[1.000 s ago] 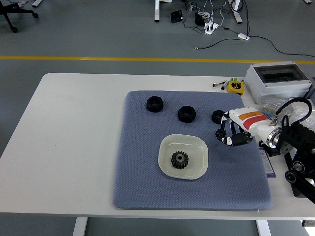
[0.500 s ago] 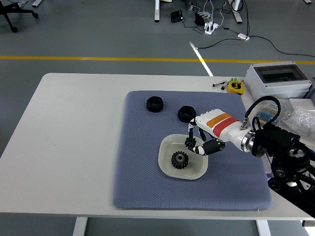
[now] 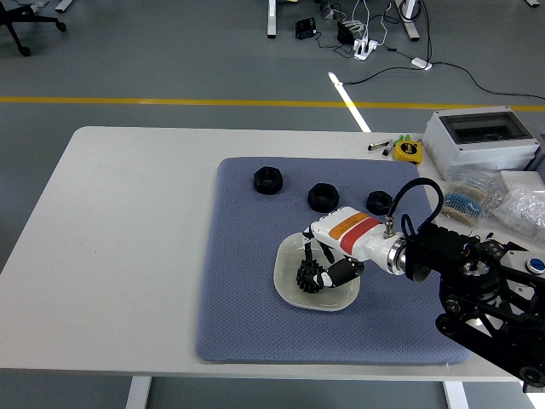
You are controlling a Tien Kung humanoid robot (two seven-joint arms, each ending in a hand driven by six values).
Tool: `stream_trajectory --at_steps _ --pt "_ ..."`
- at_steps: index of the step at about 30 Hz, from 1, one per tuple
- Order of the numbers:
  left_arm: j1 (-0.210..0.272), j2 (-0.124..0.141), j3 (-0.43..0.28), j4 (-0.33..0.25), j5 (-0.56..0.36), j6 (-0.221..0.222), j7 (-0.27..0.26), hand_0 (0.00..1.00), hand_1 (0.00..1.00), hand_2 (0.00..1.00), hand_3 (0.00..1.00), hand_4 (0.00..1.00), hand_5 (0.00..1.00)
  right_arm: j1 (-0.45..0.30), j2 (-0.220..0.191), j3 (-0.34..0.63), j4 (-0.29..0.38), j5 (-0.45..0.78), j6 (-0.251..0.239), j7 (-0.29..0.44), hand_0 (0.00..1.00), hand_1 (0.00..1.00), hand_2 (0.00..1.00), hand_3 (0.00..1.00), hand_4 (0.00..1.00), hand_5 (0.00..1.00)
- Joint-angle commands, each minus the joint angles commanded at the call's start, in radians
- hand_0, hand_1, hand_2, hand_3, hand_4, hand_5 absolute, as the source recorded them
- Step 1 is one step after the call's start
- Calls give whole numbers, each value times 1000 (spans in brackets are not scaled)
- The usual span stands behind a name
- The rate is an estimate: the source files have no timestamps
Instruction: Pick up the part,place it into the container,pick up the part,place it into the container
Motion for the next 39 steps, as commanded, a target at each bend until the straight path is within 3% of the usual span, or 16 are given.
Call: stream_trajectory --at_steps 17,18,23,24,39 --pt "-3 -1 -16 0 29 -7 4 703 649 673 578 668 627 -1 -3 4 -21 7 15 -7 2 158 307 505 798 402" --pt "-3 -1 -17 0 29 -8 4 703 649 673 578 667 625 -2 -3 5 -22 7 15 -7 2 206 414 517 895 424" --pt "-3 -1 -21 0 35 -10 5 703 649 673 578 667 625 -1 -2 7 -22 10 15 0 2 206 414 517 895 424" --pt "-3 -1 -21 0 35 -10 5 703 649 675 578 668 626 -1 -2 7 -22 10 15 1 10 225 459 527 960 447" --pt "-3 0 -23 0 41 -12 6 703 649 677 579 669 628 -5 -8 70 23 4 7 2 14 247 470 527 957 439"
